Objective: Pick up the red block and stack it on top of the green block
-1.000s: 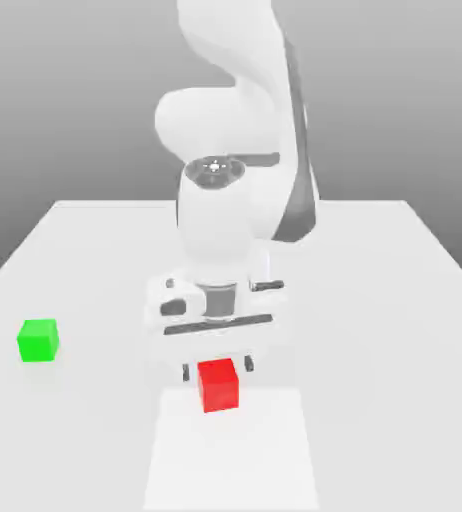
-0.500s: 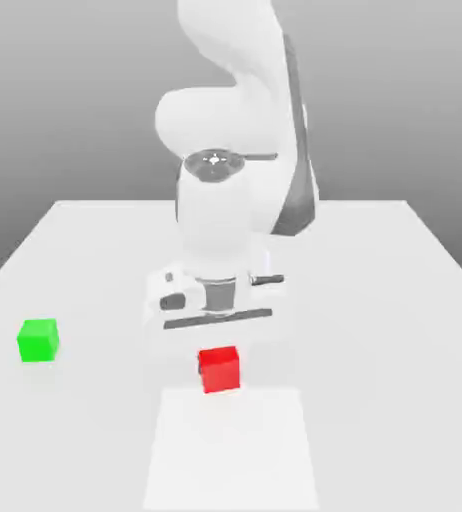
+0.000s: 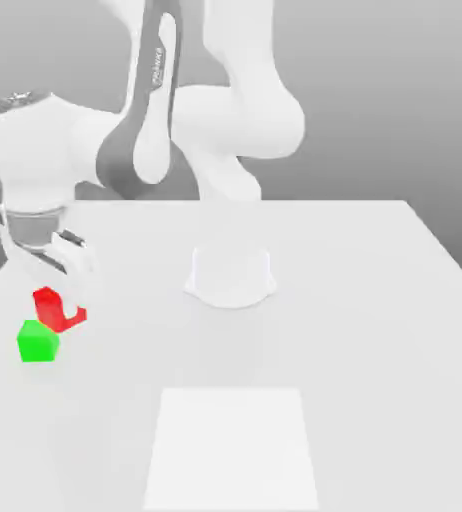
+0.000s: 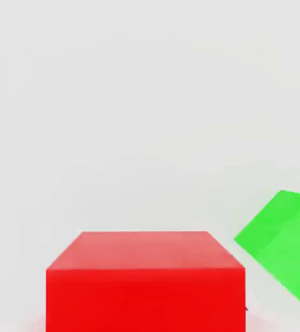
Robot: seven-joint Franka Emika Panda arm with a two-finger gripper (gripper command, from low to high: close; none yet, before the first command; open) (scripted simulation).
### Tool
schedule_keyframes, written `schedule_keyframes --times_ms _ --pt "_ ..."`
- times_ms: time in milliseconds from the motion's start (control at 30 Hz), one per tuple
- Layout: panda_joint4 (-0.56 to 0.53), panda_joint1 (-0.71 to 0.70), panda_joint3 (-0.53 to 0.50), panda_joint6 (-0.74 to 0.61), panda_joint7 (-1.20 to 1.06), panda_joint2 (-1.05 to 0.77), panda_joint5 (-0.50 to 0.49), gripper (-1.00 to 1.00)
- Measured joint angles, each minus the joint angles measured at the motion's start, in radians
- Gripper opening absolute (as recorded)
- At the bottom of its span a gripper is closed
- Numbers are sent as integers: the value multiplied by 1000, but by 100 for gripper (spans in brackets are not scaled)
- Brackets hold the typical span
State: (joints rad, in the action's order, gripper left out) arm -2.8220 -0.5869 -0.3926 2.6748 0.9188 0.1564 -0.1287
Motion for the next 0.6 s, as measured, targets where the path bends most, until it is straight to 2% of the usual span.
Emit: schedule_keyframes --times_ms 100,233,267,467,600 --pt "12 -12 -30 67 -21 -81 58 -100" --pt "19 -25 20 197 -147 -232 240 -100" --pt "21 -32 34 213 -165 -251 265 100" --pt "21 -36 40 221 -175 -261 279 100" --pt "15 -51 11 128 -73 -152 135 100"
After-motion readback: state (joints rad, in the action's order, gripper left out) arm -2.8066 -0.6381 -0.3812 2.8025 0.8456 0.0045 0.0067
